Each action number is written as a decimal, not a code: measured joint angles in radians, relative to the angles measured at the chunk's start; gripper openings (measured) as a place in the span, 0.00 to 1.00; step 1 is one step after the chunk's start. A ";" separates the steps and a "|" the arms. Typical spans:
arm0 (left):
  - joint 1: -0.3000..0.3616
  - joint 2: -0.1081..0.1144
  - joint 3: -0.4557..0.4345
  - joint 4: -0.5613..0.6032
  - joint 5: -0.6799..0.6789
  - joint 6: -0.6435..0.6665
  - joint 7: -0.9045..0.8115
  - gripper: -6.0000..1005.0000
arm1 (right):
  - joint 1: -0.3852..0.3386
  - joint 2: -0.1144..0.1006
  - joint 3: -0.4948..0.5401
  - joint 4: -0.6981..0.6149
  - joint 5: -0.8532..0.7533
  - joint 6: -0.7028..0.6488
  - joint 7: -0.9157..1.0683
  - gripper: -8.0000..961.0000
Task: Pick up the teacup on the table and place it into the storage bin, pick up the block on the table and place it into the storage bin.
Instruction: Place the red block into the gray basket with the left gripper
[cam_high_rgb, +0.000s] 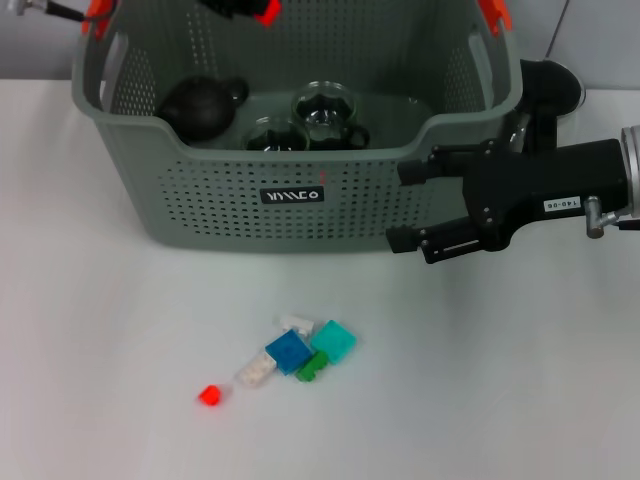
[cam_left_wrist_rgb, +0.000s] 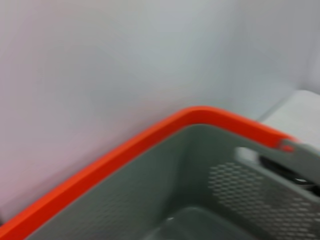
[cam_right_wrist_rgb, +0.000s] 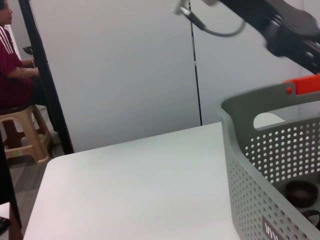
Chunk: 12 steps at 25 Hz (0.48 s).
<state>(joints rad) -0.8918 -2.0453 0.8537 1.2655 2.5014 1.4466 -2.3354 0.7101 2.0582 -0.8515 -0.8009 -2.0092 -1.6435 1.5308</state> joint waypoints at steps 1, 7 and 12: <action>-0.017 0.011 0.001 -0.080 0.020 -0.061 -0.007 0.31 | 0.000 -0.001 -0.001 0.000 0.000 0.000 0.000 0.98; -0.031 0.014 0.010 -0.168 0.084 -0.142 -0.027 0.33 | -0.001 -0.009 -0.003 0.007 -0.002 0.002 0.000 0.98; -0.027 -0.001 0.017 -0.163 0.127 -0.168 -0.051 0.34 | -0.001 -0.009 -0.006 0.008 -0.002 0.006 -0.013 0.98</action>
<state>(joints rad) -0.9184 -2.0466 0.8703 1.1021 2.6289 1.2786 -2.3863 0.7086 2.0492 -0.8571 -0.7931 -2.0111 -1.6375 1.5174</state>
